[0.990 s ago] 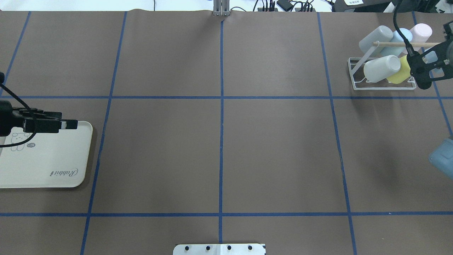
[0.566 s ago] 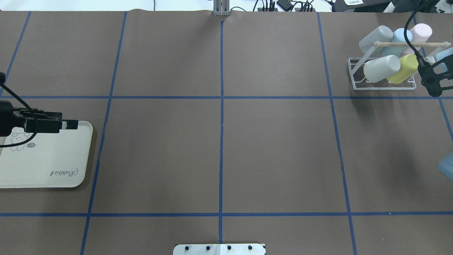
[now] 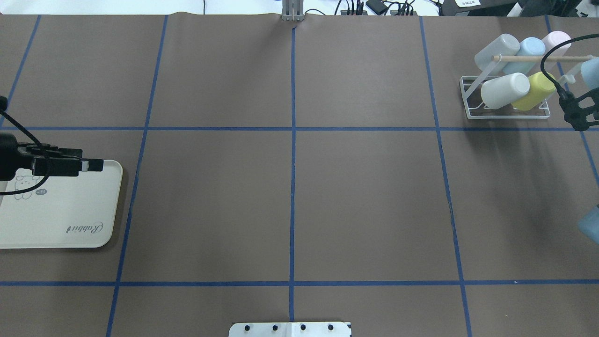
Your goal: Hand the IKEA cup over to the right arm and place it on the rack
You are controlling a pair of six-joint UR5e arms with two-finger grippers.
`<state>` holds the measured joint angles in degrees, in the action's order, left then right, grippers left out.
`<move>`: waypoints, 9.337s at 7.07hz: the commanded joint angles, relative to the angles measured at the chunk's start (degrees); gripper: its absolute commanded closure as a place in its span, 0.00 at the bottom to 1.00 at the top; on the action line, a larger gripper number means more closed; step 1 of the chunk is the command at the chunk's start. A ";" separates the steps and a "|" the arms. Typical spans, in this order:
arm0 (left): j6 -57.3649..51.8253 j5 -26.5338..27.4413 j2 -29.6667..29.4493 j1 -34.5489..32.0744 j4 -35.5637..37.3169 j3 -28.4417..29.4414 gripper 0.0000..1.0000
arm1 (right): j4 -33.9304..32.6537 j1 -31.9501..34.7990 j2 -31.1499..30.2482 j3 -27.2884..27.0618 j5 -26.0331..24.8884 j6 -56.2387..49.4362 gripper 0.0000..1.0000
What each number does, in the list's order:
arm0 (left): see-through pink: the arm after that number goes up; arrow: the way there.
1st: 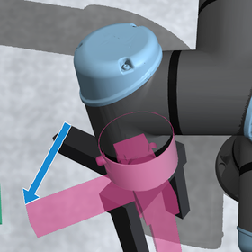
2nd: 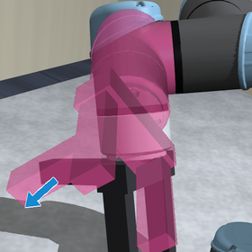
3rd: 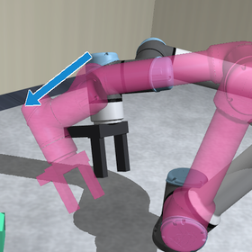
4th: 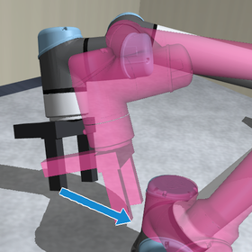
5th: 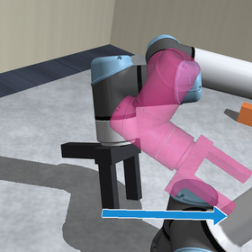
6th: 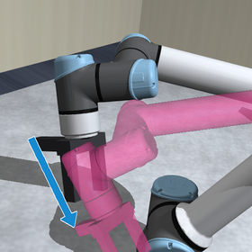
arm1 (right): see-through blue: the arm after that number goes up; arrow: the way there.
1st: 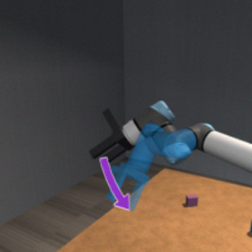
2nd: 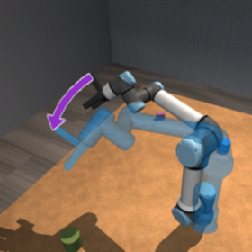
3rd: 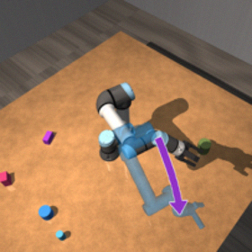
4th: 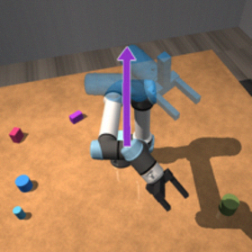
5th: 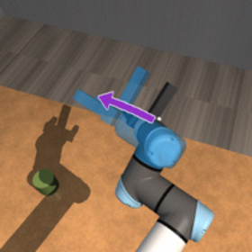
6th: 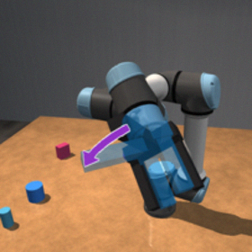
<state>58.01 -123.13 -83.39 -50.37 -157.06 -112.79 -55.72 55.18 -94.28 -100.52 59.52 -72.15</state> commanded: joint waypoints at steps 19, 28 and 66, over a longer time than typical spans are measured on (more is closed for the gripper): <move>0.44 -0.09 -0.02 0.10 -0.09 -0.06 0.00 | 1.85 -3.67 7.35 11.75 -4.67 0.25 0.01; 0.00 0.00 0.07 0.01 -0.09 0.11 0.00 | 0.54 16.60 3.41 4.72 53.96 37.36 0.00; -68.38 -4.31 10.79 -47.19 55.72 11.18 0.00 | -36.82 33.86 -8.03 -2.75 71.44 72.41 0.00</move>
<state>-10.38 -127.56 -72.60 -97.56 -101.43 -102.00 -92.56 89.03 -102.30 -103.11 130.82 0.27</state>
